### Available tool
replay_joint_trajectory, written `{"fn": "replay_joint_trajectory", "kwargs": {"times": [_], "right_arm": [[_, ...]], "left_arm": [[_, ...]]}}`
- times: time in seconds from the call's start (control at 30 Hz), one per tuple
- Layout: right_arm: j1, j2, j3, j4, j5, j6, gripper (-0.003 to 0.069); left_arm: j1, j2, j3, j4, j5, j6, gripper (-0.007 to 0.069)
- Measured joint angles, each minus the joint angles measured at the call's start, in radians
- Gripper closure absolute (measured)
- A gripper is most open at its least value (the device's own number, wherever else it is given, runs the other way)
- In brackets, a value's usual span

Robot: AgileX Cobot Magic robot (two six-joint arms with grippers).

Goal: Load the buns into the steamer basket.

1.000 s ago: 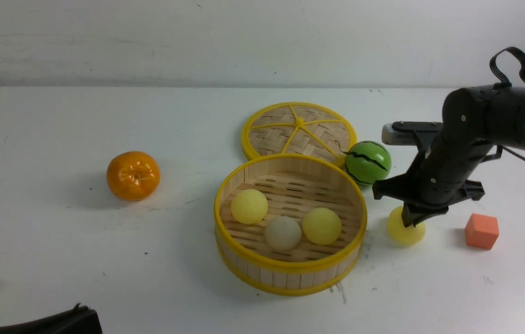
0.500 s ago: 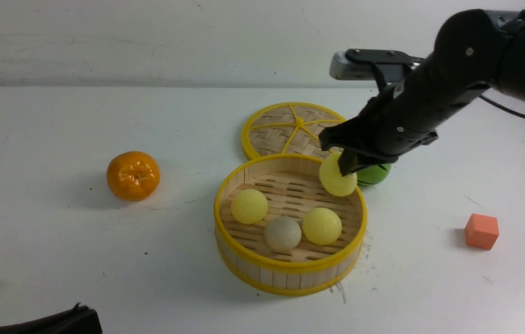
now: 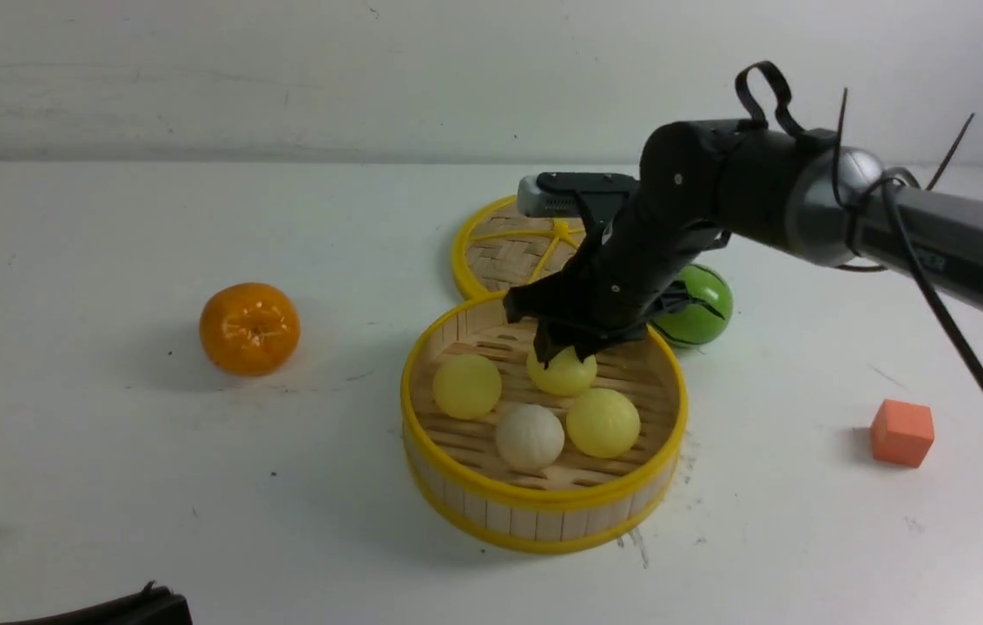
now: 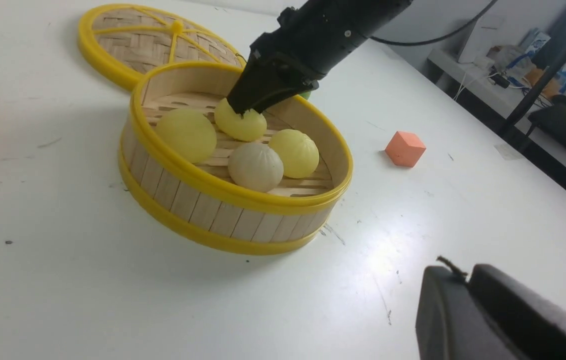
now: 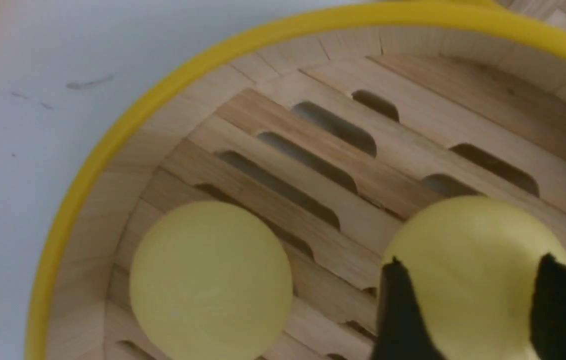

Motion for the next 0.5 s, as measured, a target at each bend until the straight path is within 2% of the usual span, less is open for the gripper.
{"fn": "replay_joint_trajectory", "kwargs": {"times": [0.03,0.1,0.2,0.3,0.33,0.4,0.43,0.47,0.5], "right_arm": [[0.0,-0.002,-0.002,0.0,0.004,0.001,0.0243],[0.0,-0.049,-0.018,-0.004,0.096,0.002,0.0154],[0.004,-0.158,0.004,-0.011,0.208,0.003,0.0143],[0.021,-0.351,0.129,-0.039,0.313,0.019,0.023],[0.024,-0.364,0.152,-0.041,0.32,0.021,0.0237],[0.043,-0.525,0.319,-0.054,0.32,0.072,0.0352],[0.043,-0.537,0.319,-0.056,0.32,0.075,0.0373],[0.049,-0.644,0.433,-0.061,0.296,0.097,0.0455],[0.049,-0.701,0.488,-0.061,0.286,0.101,0.0505]], "left_arm": [[0.0,0.0,0.0,0.0,0.0,0.0,0.057],[0.0,0.0,0.0,0.0,0.0,0.0,0.0568],[0.0,0.0,0.0,0.0,0.0,0.0,0.0568],[0.0,0.0,0.0,0.0,0.001,0.0,0.0567],[0.0,0.0,0.0,0.0,0.001,0.0,0.0566],[0.0,0.0,0.0,0.0,0.001,0.0,0.0561],[0.0,0.0,0.0,0.0,0.001,0.0,0.0561],[0.0,0.0,0.0,0.0,0.001,0.0,0.0558],[0.0,0.0,0.0,0.0,0.001,0.0,0.0557]]}}
